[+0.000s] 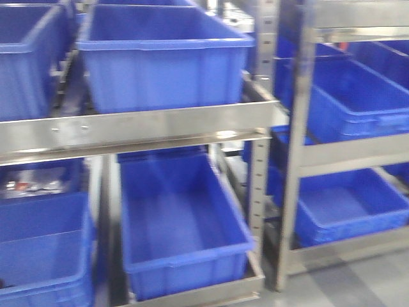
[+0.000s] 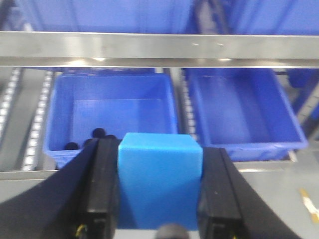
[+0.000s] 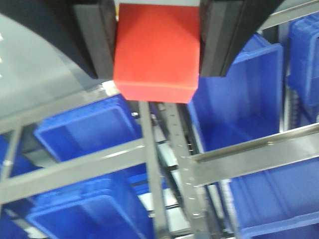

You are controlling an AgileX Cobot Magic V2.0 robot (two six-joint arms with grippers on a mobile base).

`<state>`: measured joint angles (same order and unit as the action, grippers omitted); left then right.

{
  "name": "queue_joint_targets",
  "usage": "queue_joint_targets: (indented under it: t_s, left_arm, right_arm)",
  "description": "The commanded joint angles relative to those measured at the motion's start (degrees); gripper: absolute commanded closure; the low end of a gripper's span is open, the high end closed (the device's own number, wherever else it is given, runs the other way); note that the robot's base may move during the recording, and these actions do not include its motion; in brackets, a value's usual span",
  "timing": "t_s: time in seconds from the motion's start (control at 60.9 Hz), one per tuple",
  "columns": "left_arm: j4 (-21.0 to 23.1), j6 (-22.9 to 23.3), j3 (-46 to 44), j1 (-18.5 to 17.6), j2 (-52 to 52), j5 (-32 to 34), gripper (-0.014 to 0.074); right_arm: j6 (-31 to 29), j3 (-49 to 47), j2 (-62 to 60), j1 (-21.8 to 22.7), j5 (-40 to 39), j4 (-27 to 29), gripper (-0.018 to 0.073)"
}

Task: Sort and place red and blue blocks on shelf
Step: 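Approach the shelf of blue bins with both cubes held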

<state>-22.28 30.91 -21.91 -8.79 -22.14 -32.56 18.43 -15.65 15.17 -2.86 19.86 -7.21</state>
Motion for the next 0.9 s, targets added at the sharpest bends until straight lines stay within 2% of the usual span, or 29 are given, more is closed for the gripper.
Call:
queue_joint_targets:
  t_s: [0.0, 0.887]
  left_arm:
    - [-1.04, 0.04, -1.69, -0.1, -0.32, 4.34, 0.0474]
    - [-1.04, 0.04, -1.69, -0.1, -0.32, 4.34, 0.0474]
  right_arm:
    - [-0.44, -1.6, 0.4, 0.27, -5.0, -0.78, 0.0507]
    - [-0.44, -1.6, 0.4, 0.27, -5.0, -0.78, 0.0507]
